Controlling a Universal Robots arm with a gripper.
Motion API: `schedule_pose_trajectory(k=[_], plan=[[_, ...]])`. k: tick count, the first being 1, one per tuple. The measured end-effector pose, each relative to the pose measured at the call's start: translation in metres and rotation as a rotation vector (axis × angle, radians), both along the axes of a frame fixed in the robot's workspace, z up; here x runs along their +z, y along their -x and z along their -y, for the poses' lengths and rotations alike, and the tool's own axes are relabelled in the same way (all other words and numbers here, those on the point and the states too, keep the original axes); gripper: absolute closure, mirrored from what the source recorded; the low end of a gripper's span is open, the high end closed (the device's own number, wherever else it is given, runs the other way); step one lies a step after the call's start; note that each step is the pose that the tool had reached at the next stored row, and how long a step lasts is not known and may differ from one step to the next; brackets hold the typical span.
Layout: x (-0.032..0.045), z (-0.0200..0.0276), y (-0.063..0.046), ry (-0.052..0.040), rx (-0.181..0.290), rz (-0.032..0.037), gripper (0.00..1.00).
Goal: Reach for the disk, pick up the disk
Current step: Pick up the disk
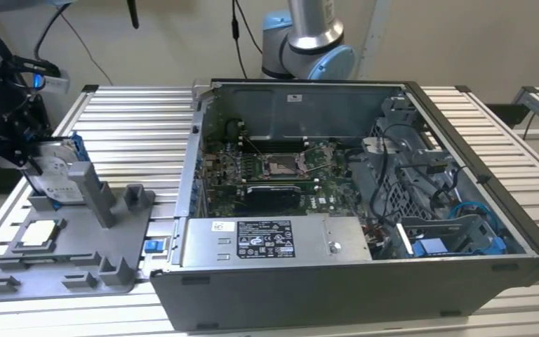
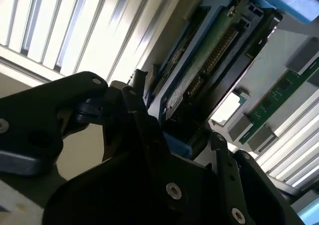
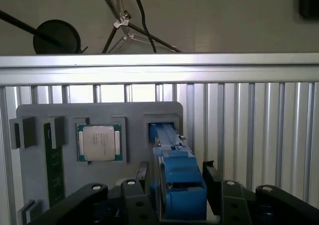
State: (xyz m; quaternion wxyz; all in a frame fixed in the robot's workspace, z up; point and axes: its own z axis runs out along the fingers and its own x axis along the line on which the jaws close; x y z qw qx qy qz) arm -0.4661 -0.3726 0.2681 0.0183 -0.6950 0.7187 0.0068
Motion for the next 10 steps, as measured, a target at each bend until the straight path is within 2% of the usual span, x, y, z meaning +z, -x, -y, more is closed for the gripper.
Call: schedule_pose_trajectory(k=[10], plan=[[-0.0008, 0.0000, 0.0000, 0.0000, 0.000, 0.0000, 1.00]])
